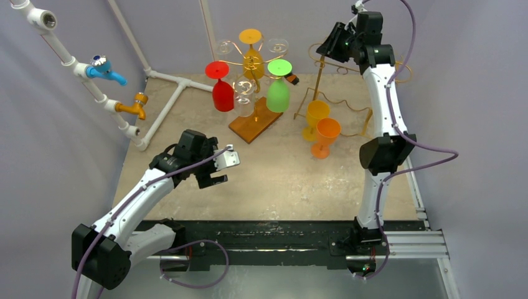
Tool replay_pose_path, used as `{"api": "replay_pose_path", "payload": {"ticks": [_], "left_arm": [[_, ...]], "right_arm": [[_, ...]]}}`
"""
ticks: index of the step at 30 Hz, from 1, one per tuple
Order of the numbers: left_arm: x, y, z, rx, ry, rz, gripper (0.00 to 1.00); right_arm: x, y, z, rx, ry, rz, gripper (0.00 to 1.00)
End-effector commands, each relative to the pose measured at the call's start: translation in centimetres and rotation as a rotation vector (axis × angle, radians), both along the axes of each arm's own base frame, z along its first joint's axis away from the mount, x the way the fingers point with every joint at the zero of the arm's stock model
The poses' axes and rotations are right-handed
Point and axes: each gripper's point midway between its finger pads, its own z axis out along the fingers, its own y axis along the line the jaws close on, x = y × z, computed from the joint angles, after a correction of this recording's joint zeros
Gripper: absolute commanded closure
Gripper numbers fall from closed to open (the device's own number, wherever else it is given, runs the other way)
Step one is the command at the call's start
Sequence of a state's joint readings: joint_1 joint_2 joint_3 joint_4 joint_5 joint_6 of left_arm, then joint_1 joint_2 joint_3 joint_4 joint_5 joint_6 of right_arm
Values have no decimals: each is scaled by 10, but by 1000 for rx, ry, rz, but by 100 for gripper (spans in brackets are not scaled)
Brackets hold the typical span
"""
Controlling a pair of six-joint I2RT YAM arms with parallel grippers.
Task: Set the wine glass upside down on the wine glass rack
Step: Move the wine rack to the center of the board, then pick up the wine glass at the center of the board.
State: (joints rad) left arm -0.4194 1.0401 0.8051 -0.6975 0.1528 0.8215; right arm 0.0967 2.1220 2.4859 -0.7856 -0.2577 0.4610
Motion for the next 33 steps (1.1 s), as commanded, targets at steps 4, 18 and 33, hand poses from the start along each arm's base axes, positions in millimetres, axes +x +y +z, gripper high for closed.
{"api": "replay_pose_path", "payload": {"ticks": [4,18,33], "left_arm": [[3,0,6,-19,-16,37,1],[2,-4,27,-81,16,114,0],[-2,-12,64,-195,-53,134,0]], "right_arm": [[-18,-2,51,-56,-138,10,37],[-143,-61,131,-122,-309,-248,15],[-235,-62,-94,-131,92,-254,33]]}}
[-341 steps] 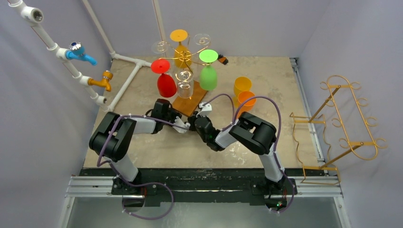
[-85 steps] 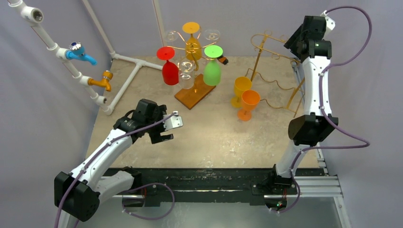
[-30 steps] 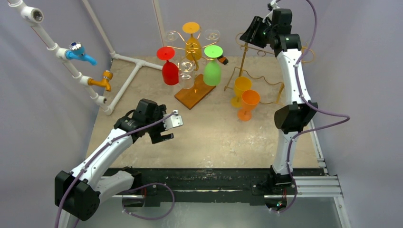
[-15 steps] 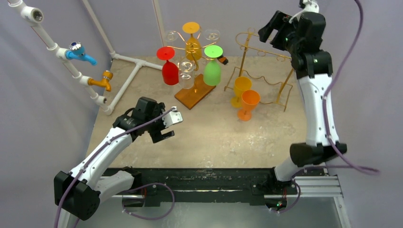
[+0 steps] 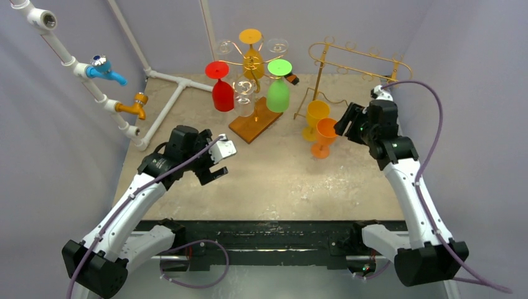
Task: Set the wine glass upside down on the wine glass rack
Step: Pick up the wine glass at the center of the board.
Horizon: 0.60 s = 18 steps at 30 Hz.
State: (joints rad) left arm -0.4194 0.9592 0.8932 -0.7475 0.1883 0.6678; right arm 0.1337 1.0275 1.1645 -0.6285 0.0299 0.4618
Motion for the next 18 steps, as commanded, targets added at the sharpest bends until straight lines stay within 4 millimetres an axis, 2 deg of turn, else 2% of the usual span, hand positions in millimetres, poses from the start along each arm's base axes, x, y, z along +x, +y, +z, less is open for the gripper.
{"api": "replay_pose_path", "payload": {"ticks": [1,6,10,14,18], "left_arm": [[4,-1,18,-39,-15,49,0],[2,2,17,-31,-10,61,0],[3,0,17,-43,0,77,0],[7,-2,23,-51,16,92,0],[10,-5,35,-83,-5,103,0]], "right_arm": [[13,-2,-31,3,38,-46,34],[31,-7,-44,-24,58,-81,38],[41,-9,-68,-33,111,-107,46],[45,-10,-92,-38,159,-122,51],[43,-11,-98,-45,181,-124,57]]}}
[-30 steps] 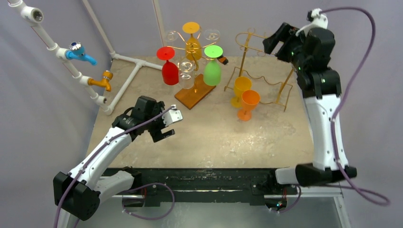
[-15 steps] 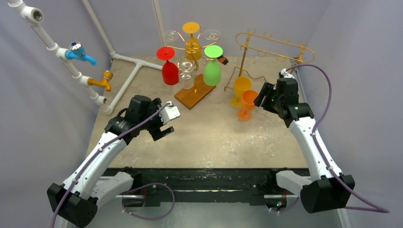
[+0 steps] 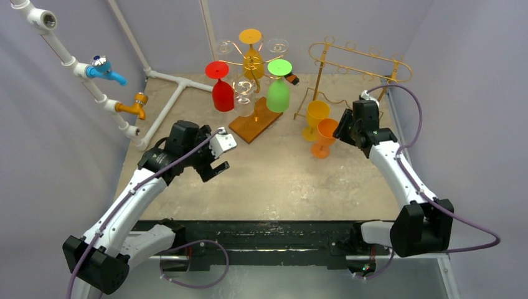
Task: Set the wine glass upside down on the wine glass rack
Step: Pick up the wine glass at the center of the board.
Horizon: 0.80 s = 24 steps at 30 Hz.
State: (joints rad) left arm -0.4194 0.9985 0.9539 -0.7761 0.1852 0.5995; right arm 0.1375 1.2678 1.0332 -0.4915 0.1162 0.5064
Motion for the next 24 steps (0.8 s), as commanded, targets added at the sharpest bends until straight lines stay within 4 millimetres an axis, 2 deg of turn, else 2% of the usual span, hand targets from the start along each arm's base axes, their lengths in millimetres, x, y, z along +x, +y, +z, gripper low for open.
{"api": "replay_pose_path", "payload": {"ticks": [1,3,7,11,15,16,17,21,24], "left_arm": [[7,-3,30,-60,-46,56,0],[7,-6,37,-80,-52,55,0],[6,-11,53,-121,-54,50,0],[0,-18,70,-163,-41,29,0],[-8,-25,91,-219,-29,13,0],[-10,-28,96,-239,-22,12,0],[-17,-38,110,-305,18,-8,0],[-20,-54,129,-404,66,-14,0],[-18,-65,142,-462,73,-33,0]], "right_arm": [[5,-4,10,-8,-43,-31,60],[2,-5,14,-13,-41,-28,68],[-9,-8,29,-21,-56,-27,98],[-24,-4,57,7,-108,1,100],[-45,16,92,77,-163,119,100],[-52,24,103,101,-184,173,100],[-68,47,142,172,-277,314,100],[-87,70,205,255,-416,447,100],[-92,83,247,307,-515,495,100]]}}
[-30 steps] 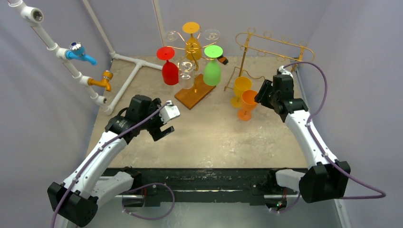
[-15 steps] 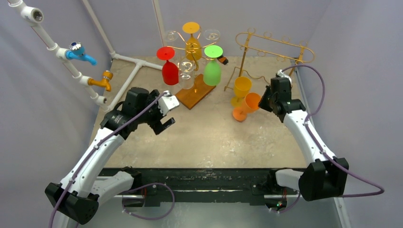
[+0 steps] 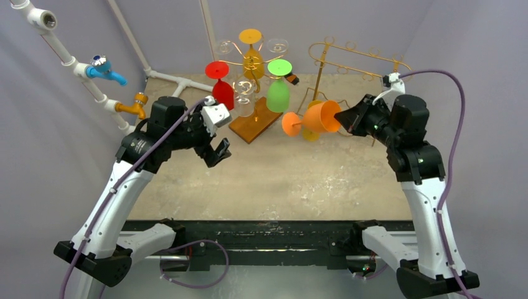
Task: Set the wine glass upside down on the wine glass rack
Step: Pick up the wine glass at the center of the board, then turn the wine glass upside down at the wine rack.
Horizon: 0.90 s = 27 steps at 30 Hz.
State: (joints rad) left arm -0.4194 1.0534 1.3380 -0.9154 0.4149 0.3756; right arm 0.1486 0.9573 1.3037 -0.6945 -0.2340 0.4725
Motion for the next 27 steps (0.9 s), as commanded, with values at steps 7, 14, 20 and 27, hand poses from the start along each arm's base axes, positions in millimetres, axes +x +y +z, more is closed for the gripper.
{"api": "replay_pose_path", "payload": {"ticks": [7,14,20,27], "left_arm": [[-1,-42,37,-252,146,-37,0],[6,-53,76,-347,125,-32,0],[5,-58,84,-394,146,-33,1],[6,-60,69,-372,175,-49,23]], "right_arm": [[-18,72,118,167,-258,269,100],[-17,98,139,166,-315,285,100],[-20,119,137,170,-322,330,100],[-25,147,137,158,-338,371,100]]}}
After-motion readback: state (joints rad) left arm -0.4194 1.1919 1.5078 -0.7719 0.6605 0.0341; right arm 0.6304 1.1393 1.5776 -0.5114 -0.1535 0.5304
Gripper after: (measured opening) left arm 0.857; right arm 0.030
